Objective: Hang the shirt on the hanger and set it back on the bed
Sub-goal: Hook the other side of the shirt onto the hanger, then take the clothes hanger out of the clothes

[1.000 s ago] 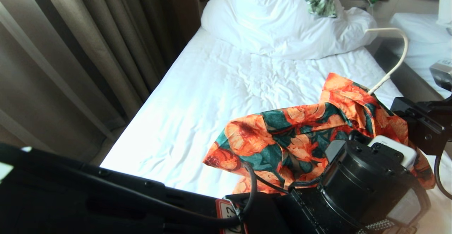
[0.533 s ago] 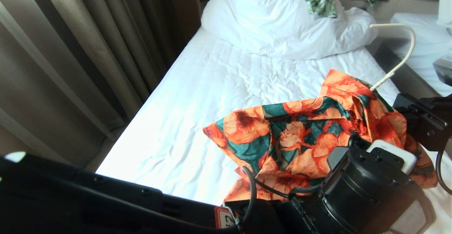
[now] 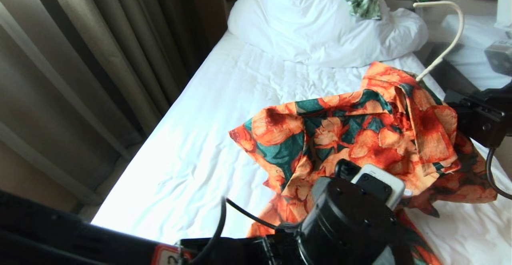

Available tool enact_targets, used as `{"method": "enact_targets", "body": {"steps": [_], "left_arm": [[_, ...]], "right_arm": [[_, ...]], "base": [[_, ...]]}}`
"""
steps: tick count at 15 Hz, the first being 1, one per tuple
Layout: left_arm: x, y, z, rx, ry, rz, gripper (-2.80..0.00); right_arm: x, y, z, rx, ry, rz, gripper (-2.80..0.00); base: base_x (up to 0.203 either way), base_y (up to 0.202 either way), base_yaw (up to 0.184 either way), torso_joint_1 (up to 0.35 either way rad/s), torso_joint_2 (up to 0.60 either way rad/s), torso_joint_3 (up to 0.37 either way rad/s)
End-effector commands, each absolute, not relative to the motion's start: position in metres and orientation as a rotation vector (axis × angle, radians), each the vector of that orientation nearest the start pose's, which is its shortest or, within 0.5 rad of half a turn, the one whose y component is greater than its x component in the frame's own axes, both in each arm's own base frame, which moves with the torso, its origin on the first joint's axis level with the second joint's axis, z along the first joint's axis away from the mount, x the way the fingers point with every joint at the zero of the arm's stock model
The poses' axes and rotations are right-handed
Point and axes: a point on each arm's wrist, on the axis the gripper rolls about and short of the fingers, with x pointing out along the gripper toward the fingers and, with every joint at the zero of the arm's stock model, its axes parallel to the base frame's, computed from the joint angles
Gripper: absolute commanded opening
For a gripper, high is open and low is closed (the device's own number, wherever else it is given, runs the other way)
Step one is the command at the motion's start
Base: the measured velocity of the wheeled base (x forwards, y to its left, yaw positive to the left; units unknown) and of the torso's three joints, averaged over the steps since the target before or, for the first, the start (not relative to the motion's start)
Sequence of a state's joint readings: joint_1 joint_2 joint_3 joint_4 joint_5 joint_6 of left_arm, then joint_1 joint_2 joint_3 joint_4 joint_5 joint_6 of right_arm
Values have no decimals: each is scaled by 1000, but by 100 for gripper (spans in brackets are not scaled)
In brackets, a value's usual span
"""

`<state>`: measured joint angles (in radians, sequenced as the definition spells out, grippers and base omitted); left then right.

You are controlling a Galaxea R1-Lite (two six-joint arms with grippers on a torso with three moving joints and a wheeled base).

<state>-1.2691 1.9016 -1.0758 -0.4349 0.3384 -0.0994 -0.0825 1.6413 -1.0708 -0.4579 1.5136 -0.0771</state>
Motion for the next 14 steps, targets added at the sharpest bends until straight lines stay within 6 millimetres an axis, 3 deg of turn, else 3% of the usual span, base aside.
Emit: {"method": "enact_targets", "body": {"steps": [1,5,10,14], "left_arm": [[116,-325,194,146,274,-879,-280],[134,-287,252,47,124,-764,-280],[137,-274,285,103,-18,-695,-280],[130,-257,311,128,-106,-640,-280]], "right_arm": [[295,14,269,42,47,1453,-280],[302,52,272,51,63,1440,-280],[306,94,277,29,44,1417,-280],[302,134,297,-6,-38,1402,-280]], "base": [[0,0,0,0,0,0],[0,0,0,0,0,0],[0,0,0,0,0,0],[0,0,0,0,0,0]]}}
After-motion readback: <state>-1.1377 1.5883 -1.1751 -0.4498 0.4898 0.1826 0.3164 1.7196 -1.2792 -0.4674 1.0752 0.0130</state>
